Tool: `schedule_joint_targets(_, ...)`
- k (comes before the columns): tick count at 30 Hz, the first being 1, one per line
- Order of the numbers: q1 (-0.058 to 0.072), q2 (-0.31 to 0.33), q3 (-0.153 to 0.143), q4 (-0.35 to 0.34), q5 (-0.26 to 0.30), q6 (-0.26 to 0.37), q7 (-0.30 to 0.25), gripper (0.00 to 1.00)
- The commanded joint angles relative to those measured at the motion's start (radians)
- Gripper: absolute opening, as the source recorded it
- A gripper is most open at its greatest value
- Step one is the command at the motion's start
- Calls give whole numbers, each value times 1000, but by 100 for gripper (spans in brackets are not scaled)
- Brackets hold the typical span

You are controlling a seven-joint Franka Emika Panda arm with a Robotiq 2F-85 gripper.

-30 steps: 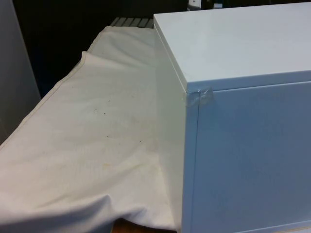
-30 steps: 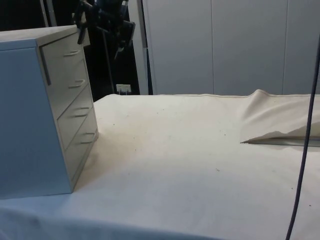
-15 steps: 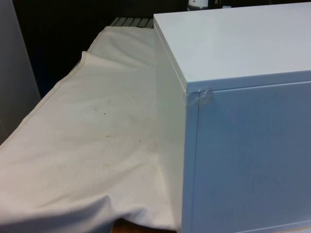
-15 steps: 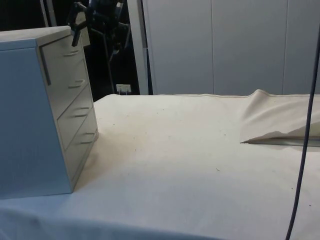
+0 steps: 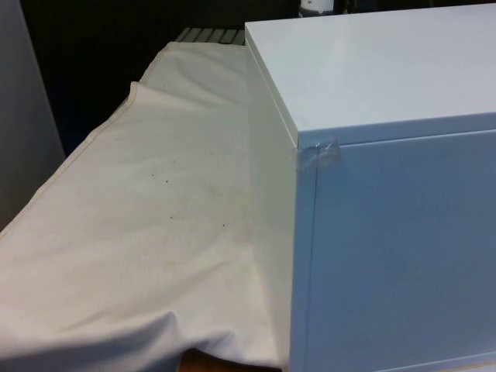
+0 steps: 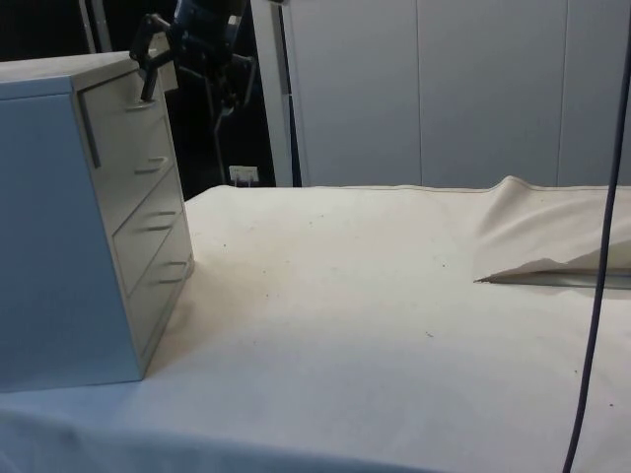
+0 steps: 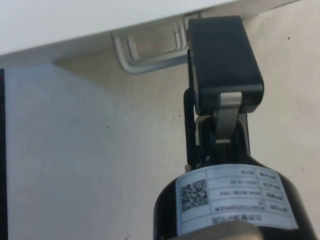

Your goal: Open the drawer, then close it.

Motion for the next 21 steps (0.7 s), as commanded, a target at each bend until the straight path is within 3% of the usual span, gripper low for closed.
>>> schedule_joint_targets(1, 1, 1, -1, -1, -3, 9, 10, 100)
schedule_joint_targets(4, 5, 2, 2, 0, -8, 8, 14, 100)
schedule_joint_targets(5, 1, 0, 3, 0, 0, 0, -1, 100)
schedule_joint_targets(7, 9, 2, 5, 2, -15, 6, 21, 100)
schedule_joint_targets(13, 13, -4, 24, 4, -24, 3, 31, 100)
schedule_joint_targets(14, 9, -6, 31, 2, -1, -1, 3, 100)
schedule_joint_targets(15, 14, -5, 26, 3, -25, 3, 32, 100)
schedule_joint_targets(21, 11, -9, 40, -16, -12, 11, 17, 100)
